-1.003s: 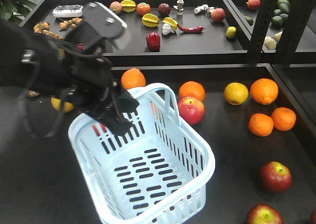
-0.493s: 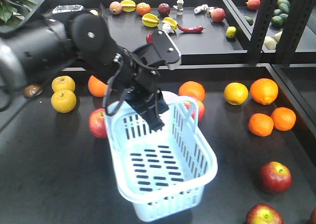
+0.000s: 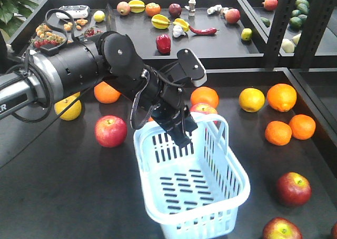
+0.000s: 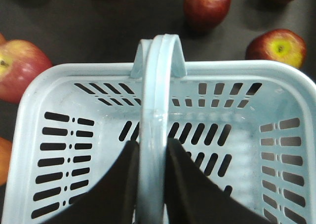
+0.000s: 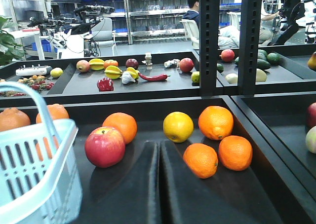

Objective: Pick three apples into basket with both arms
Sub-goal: 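Swing the left arm forward and lower the basket onto the table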

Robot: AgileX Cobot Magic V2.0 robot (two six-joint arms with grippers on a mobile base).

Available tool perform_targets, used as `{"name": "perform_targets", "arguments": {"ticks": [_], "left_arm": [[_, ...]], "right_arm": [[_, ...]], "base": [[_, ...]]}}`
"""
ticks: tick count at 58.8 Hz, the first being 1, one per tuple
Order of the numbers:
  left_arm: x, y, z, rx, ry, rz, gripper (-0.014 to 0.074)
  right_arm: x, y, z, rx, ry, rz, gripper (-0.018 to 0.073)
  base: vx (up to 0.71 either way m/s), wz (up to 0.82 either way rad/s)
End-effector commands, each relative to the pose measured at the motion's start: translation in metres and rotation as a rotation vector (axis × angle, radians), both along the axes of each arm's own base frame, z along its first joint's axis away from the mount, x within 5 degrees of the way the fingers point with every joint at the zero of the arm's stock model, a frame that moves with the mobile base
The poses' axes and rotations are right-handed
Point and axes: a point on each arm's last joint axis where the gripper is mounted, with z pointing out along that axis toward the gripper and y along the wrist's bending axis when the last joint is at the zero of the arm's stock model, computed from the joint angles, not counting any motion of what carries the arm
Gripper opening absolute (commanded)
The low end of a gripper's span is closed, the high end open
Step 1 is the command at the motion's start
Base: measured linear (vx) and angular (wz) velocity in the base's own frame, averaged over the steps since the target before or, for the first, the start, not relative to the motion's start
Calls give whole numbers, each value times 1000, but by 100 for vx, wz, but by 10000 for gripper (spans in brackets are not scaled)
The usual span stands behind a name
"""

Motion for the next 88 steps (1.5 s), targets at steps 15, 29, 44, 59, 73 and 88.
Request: {"name": "perform_targets", "arguments": {"ticks": [15,29,44,59,73,88], "left_arm": [[-3,-1,43,-136,-130,48,-3],[-3,-1,43,-137,-128,50,16],[-2,-1,44,-157,-115,88,189],[-2,-1,44,-161,-98,100,449],[-12,3,52,-165,-19,119,462],[-51,22,85,-126,99,60,260]], "right_arm": [[0,0,4,-11,-75,2,-8],[0,0,4,-11,-75,2,-8],[0,0,4,-11,-75,2,-8],[0,0,4,-11,-75,2,-8],[0,0,4,-11,-75,2,-8],[0,0,4,-11,-75,2,-8]], "base": [[0,0],[0,0],[0,0],[0,0],[0,0],[0,0]]}}
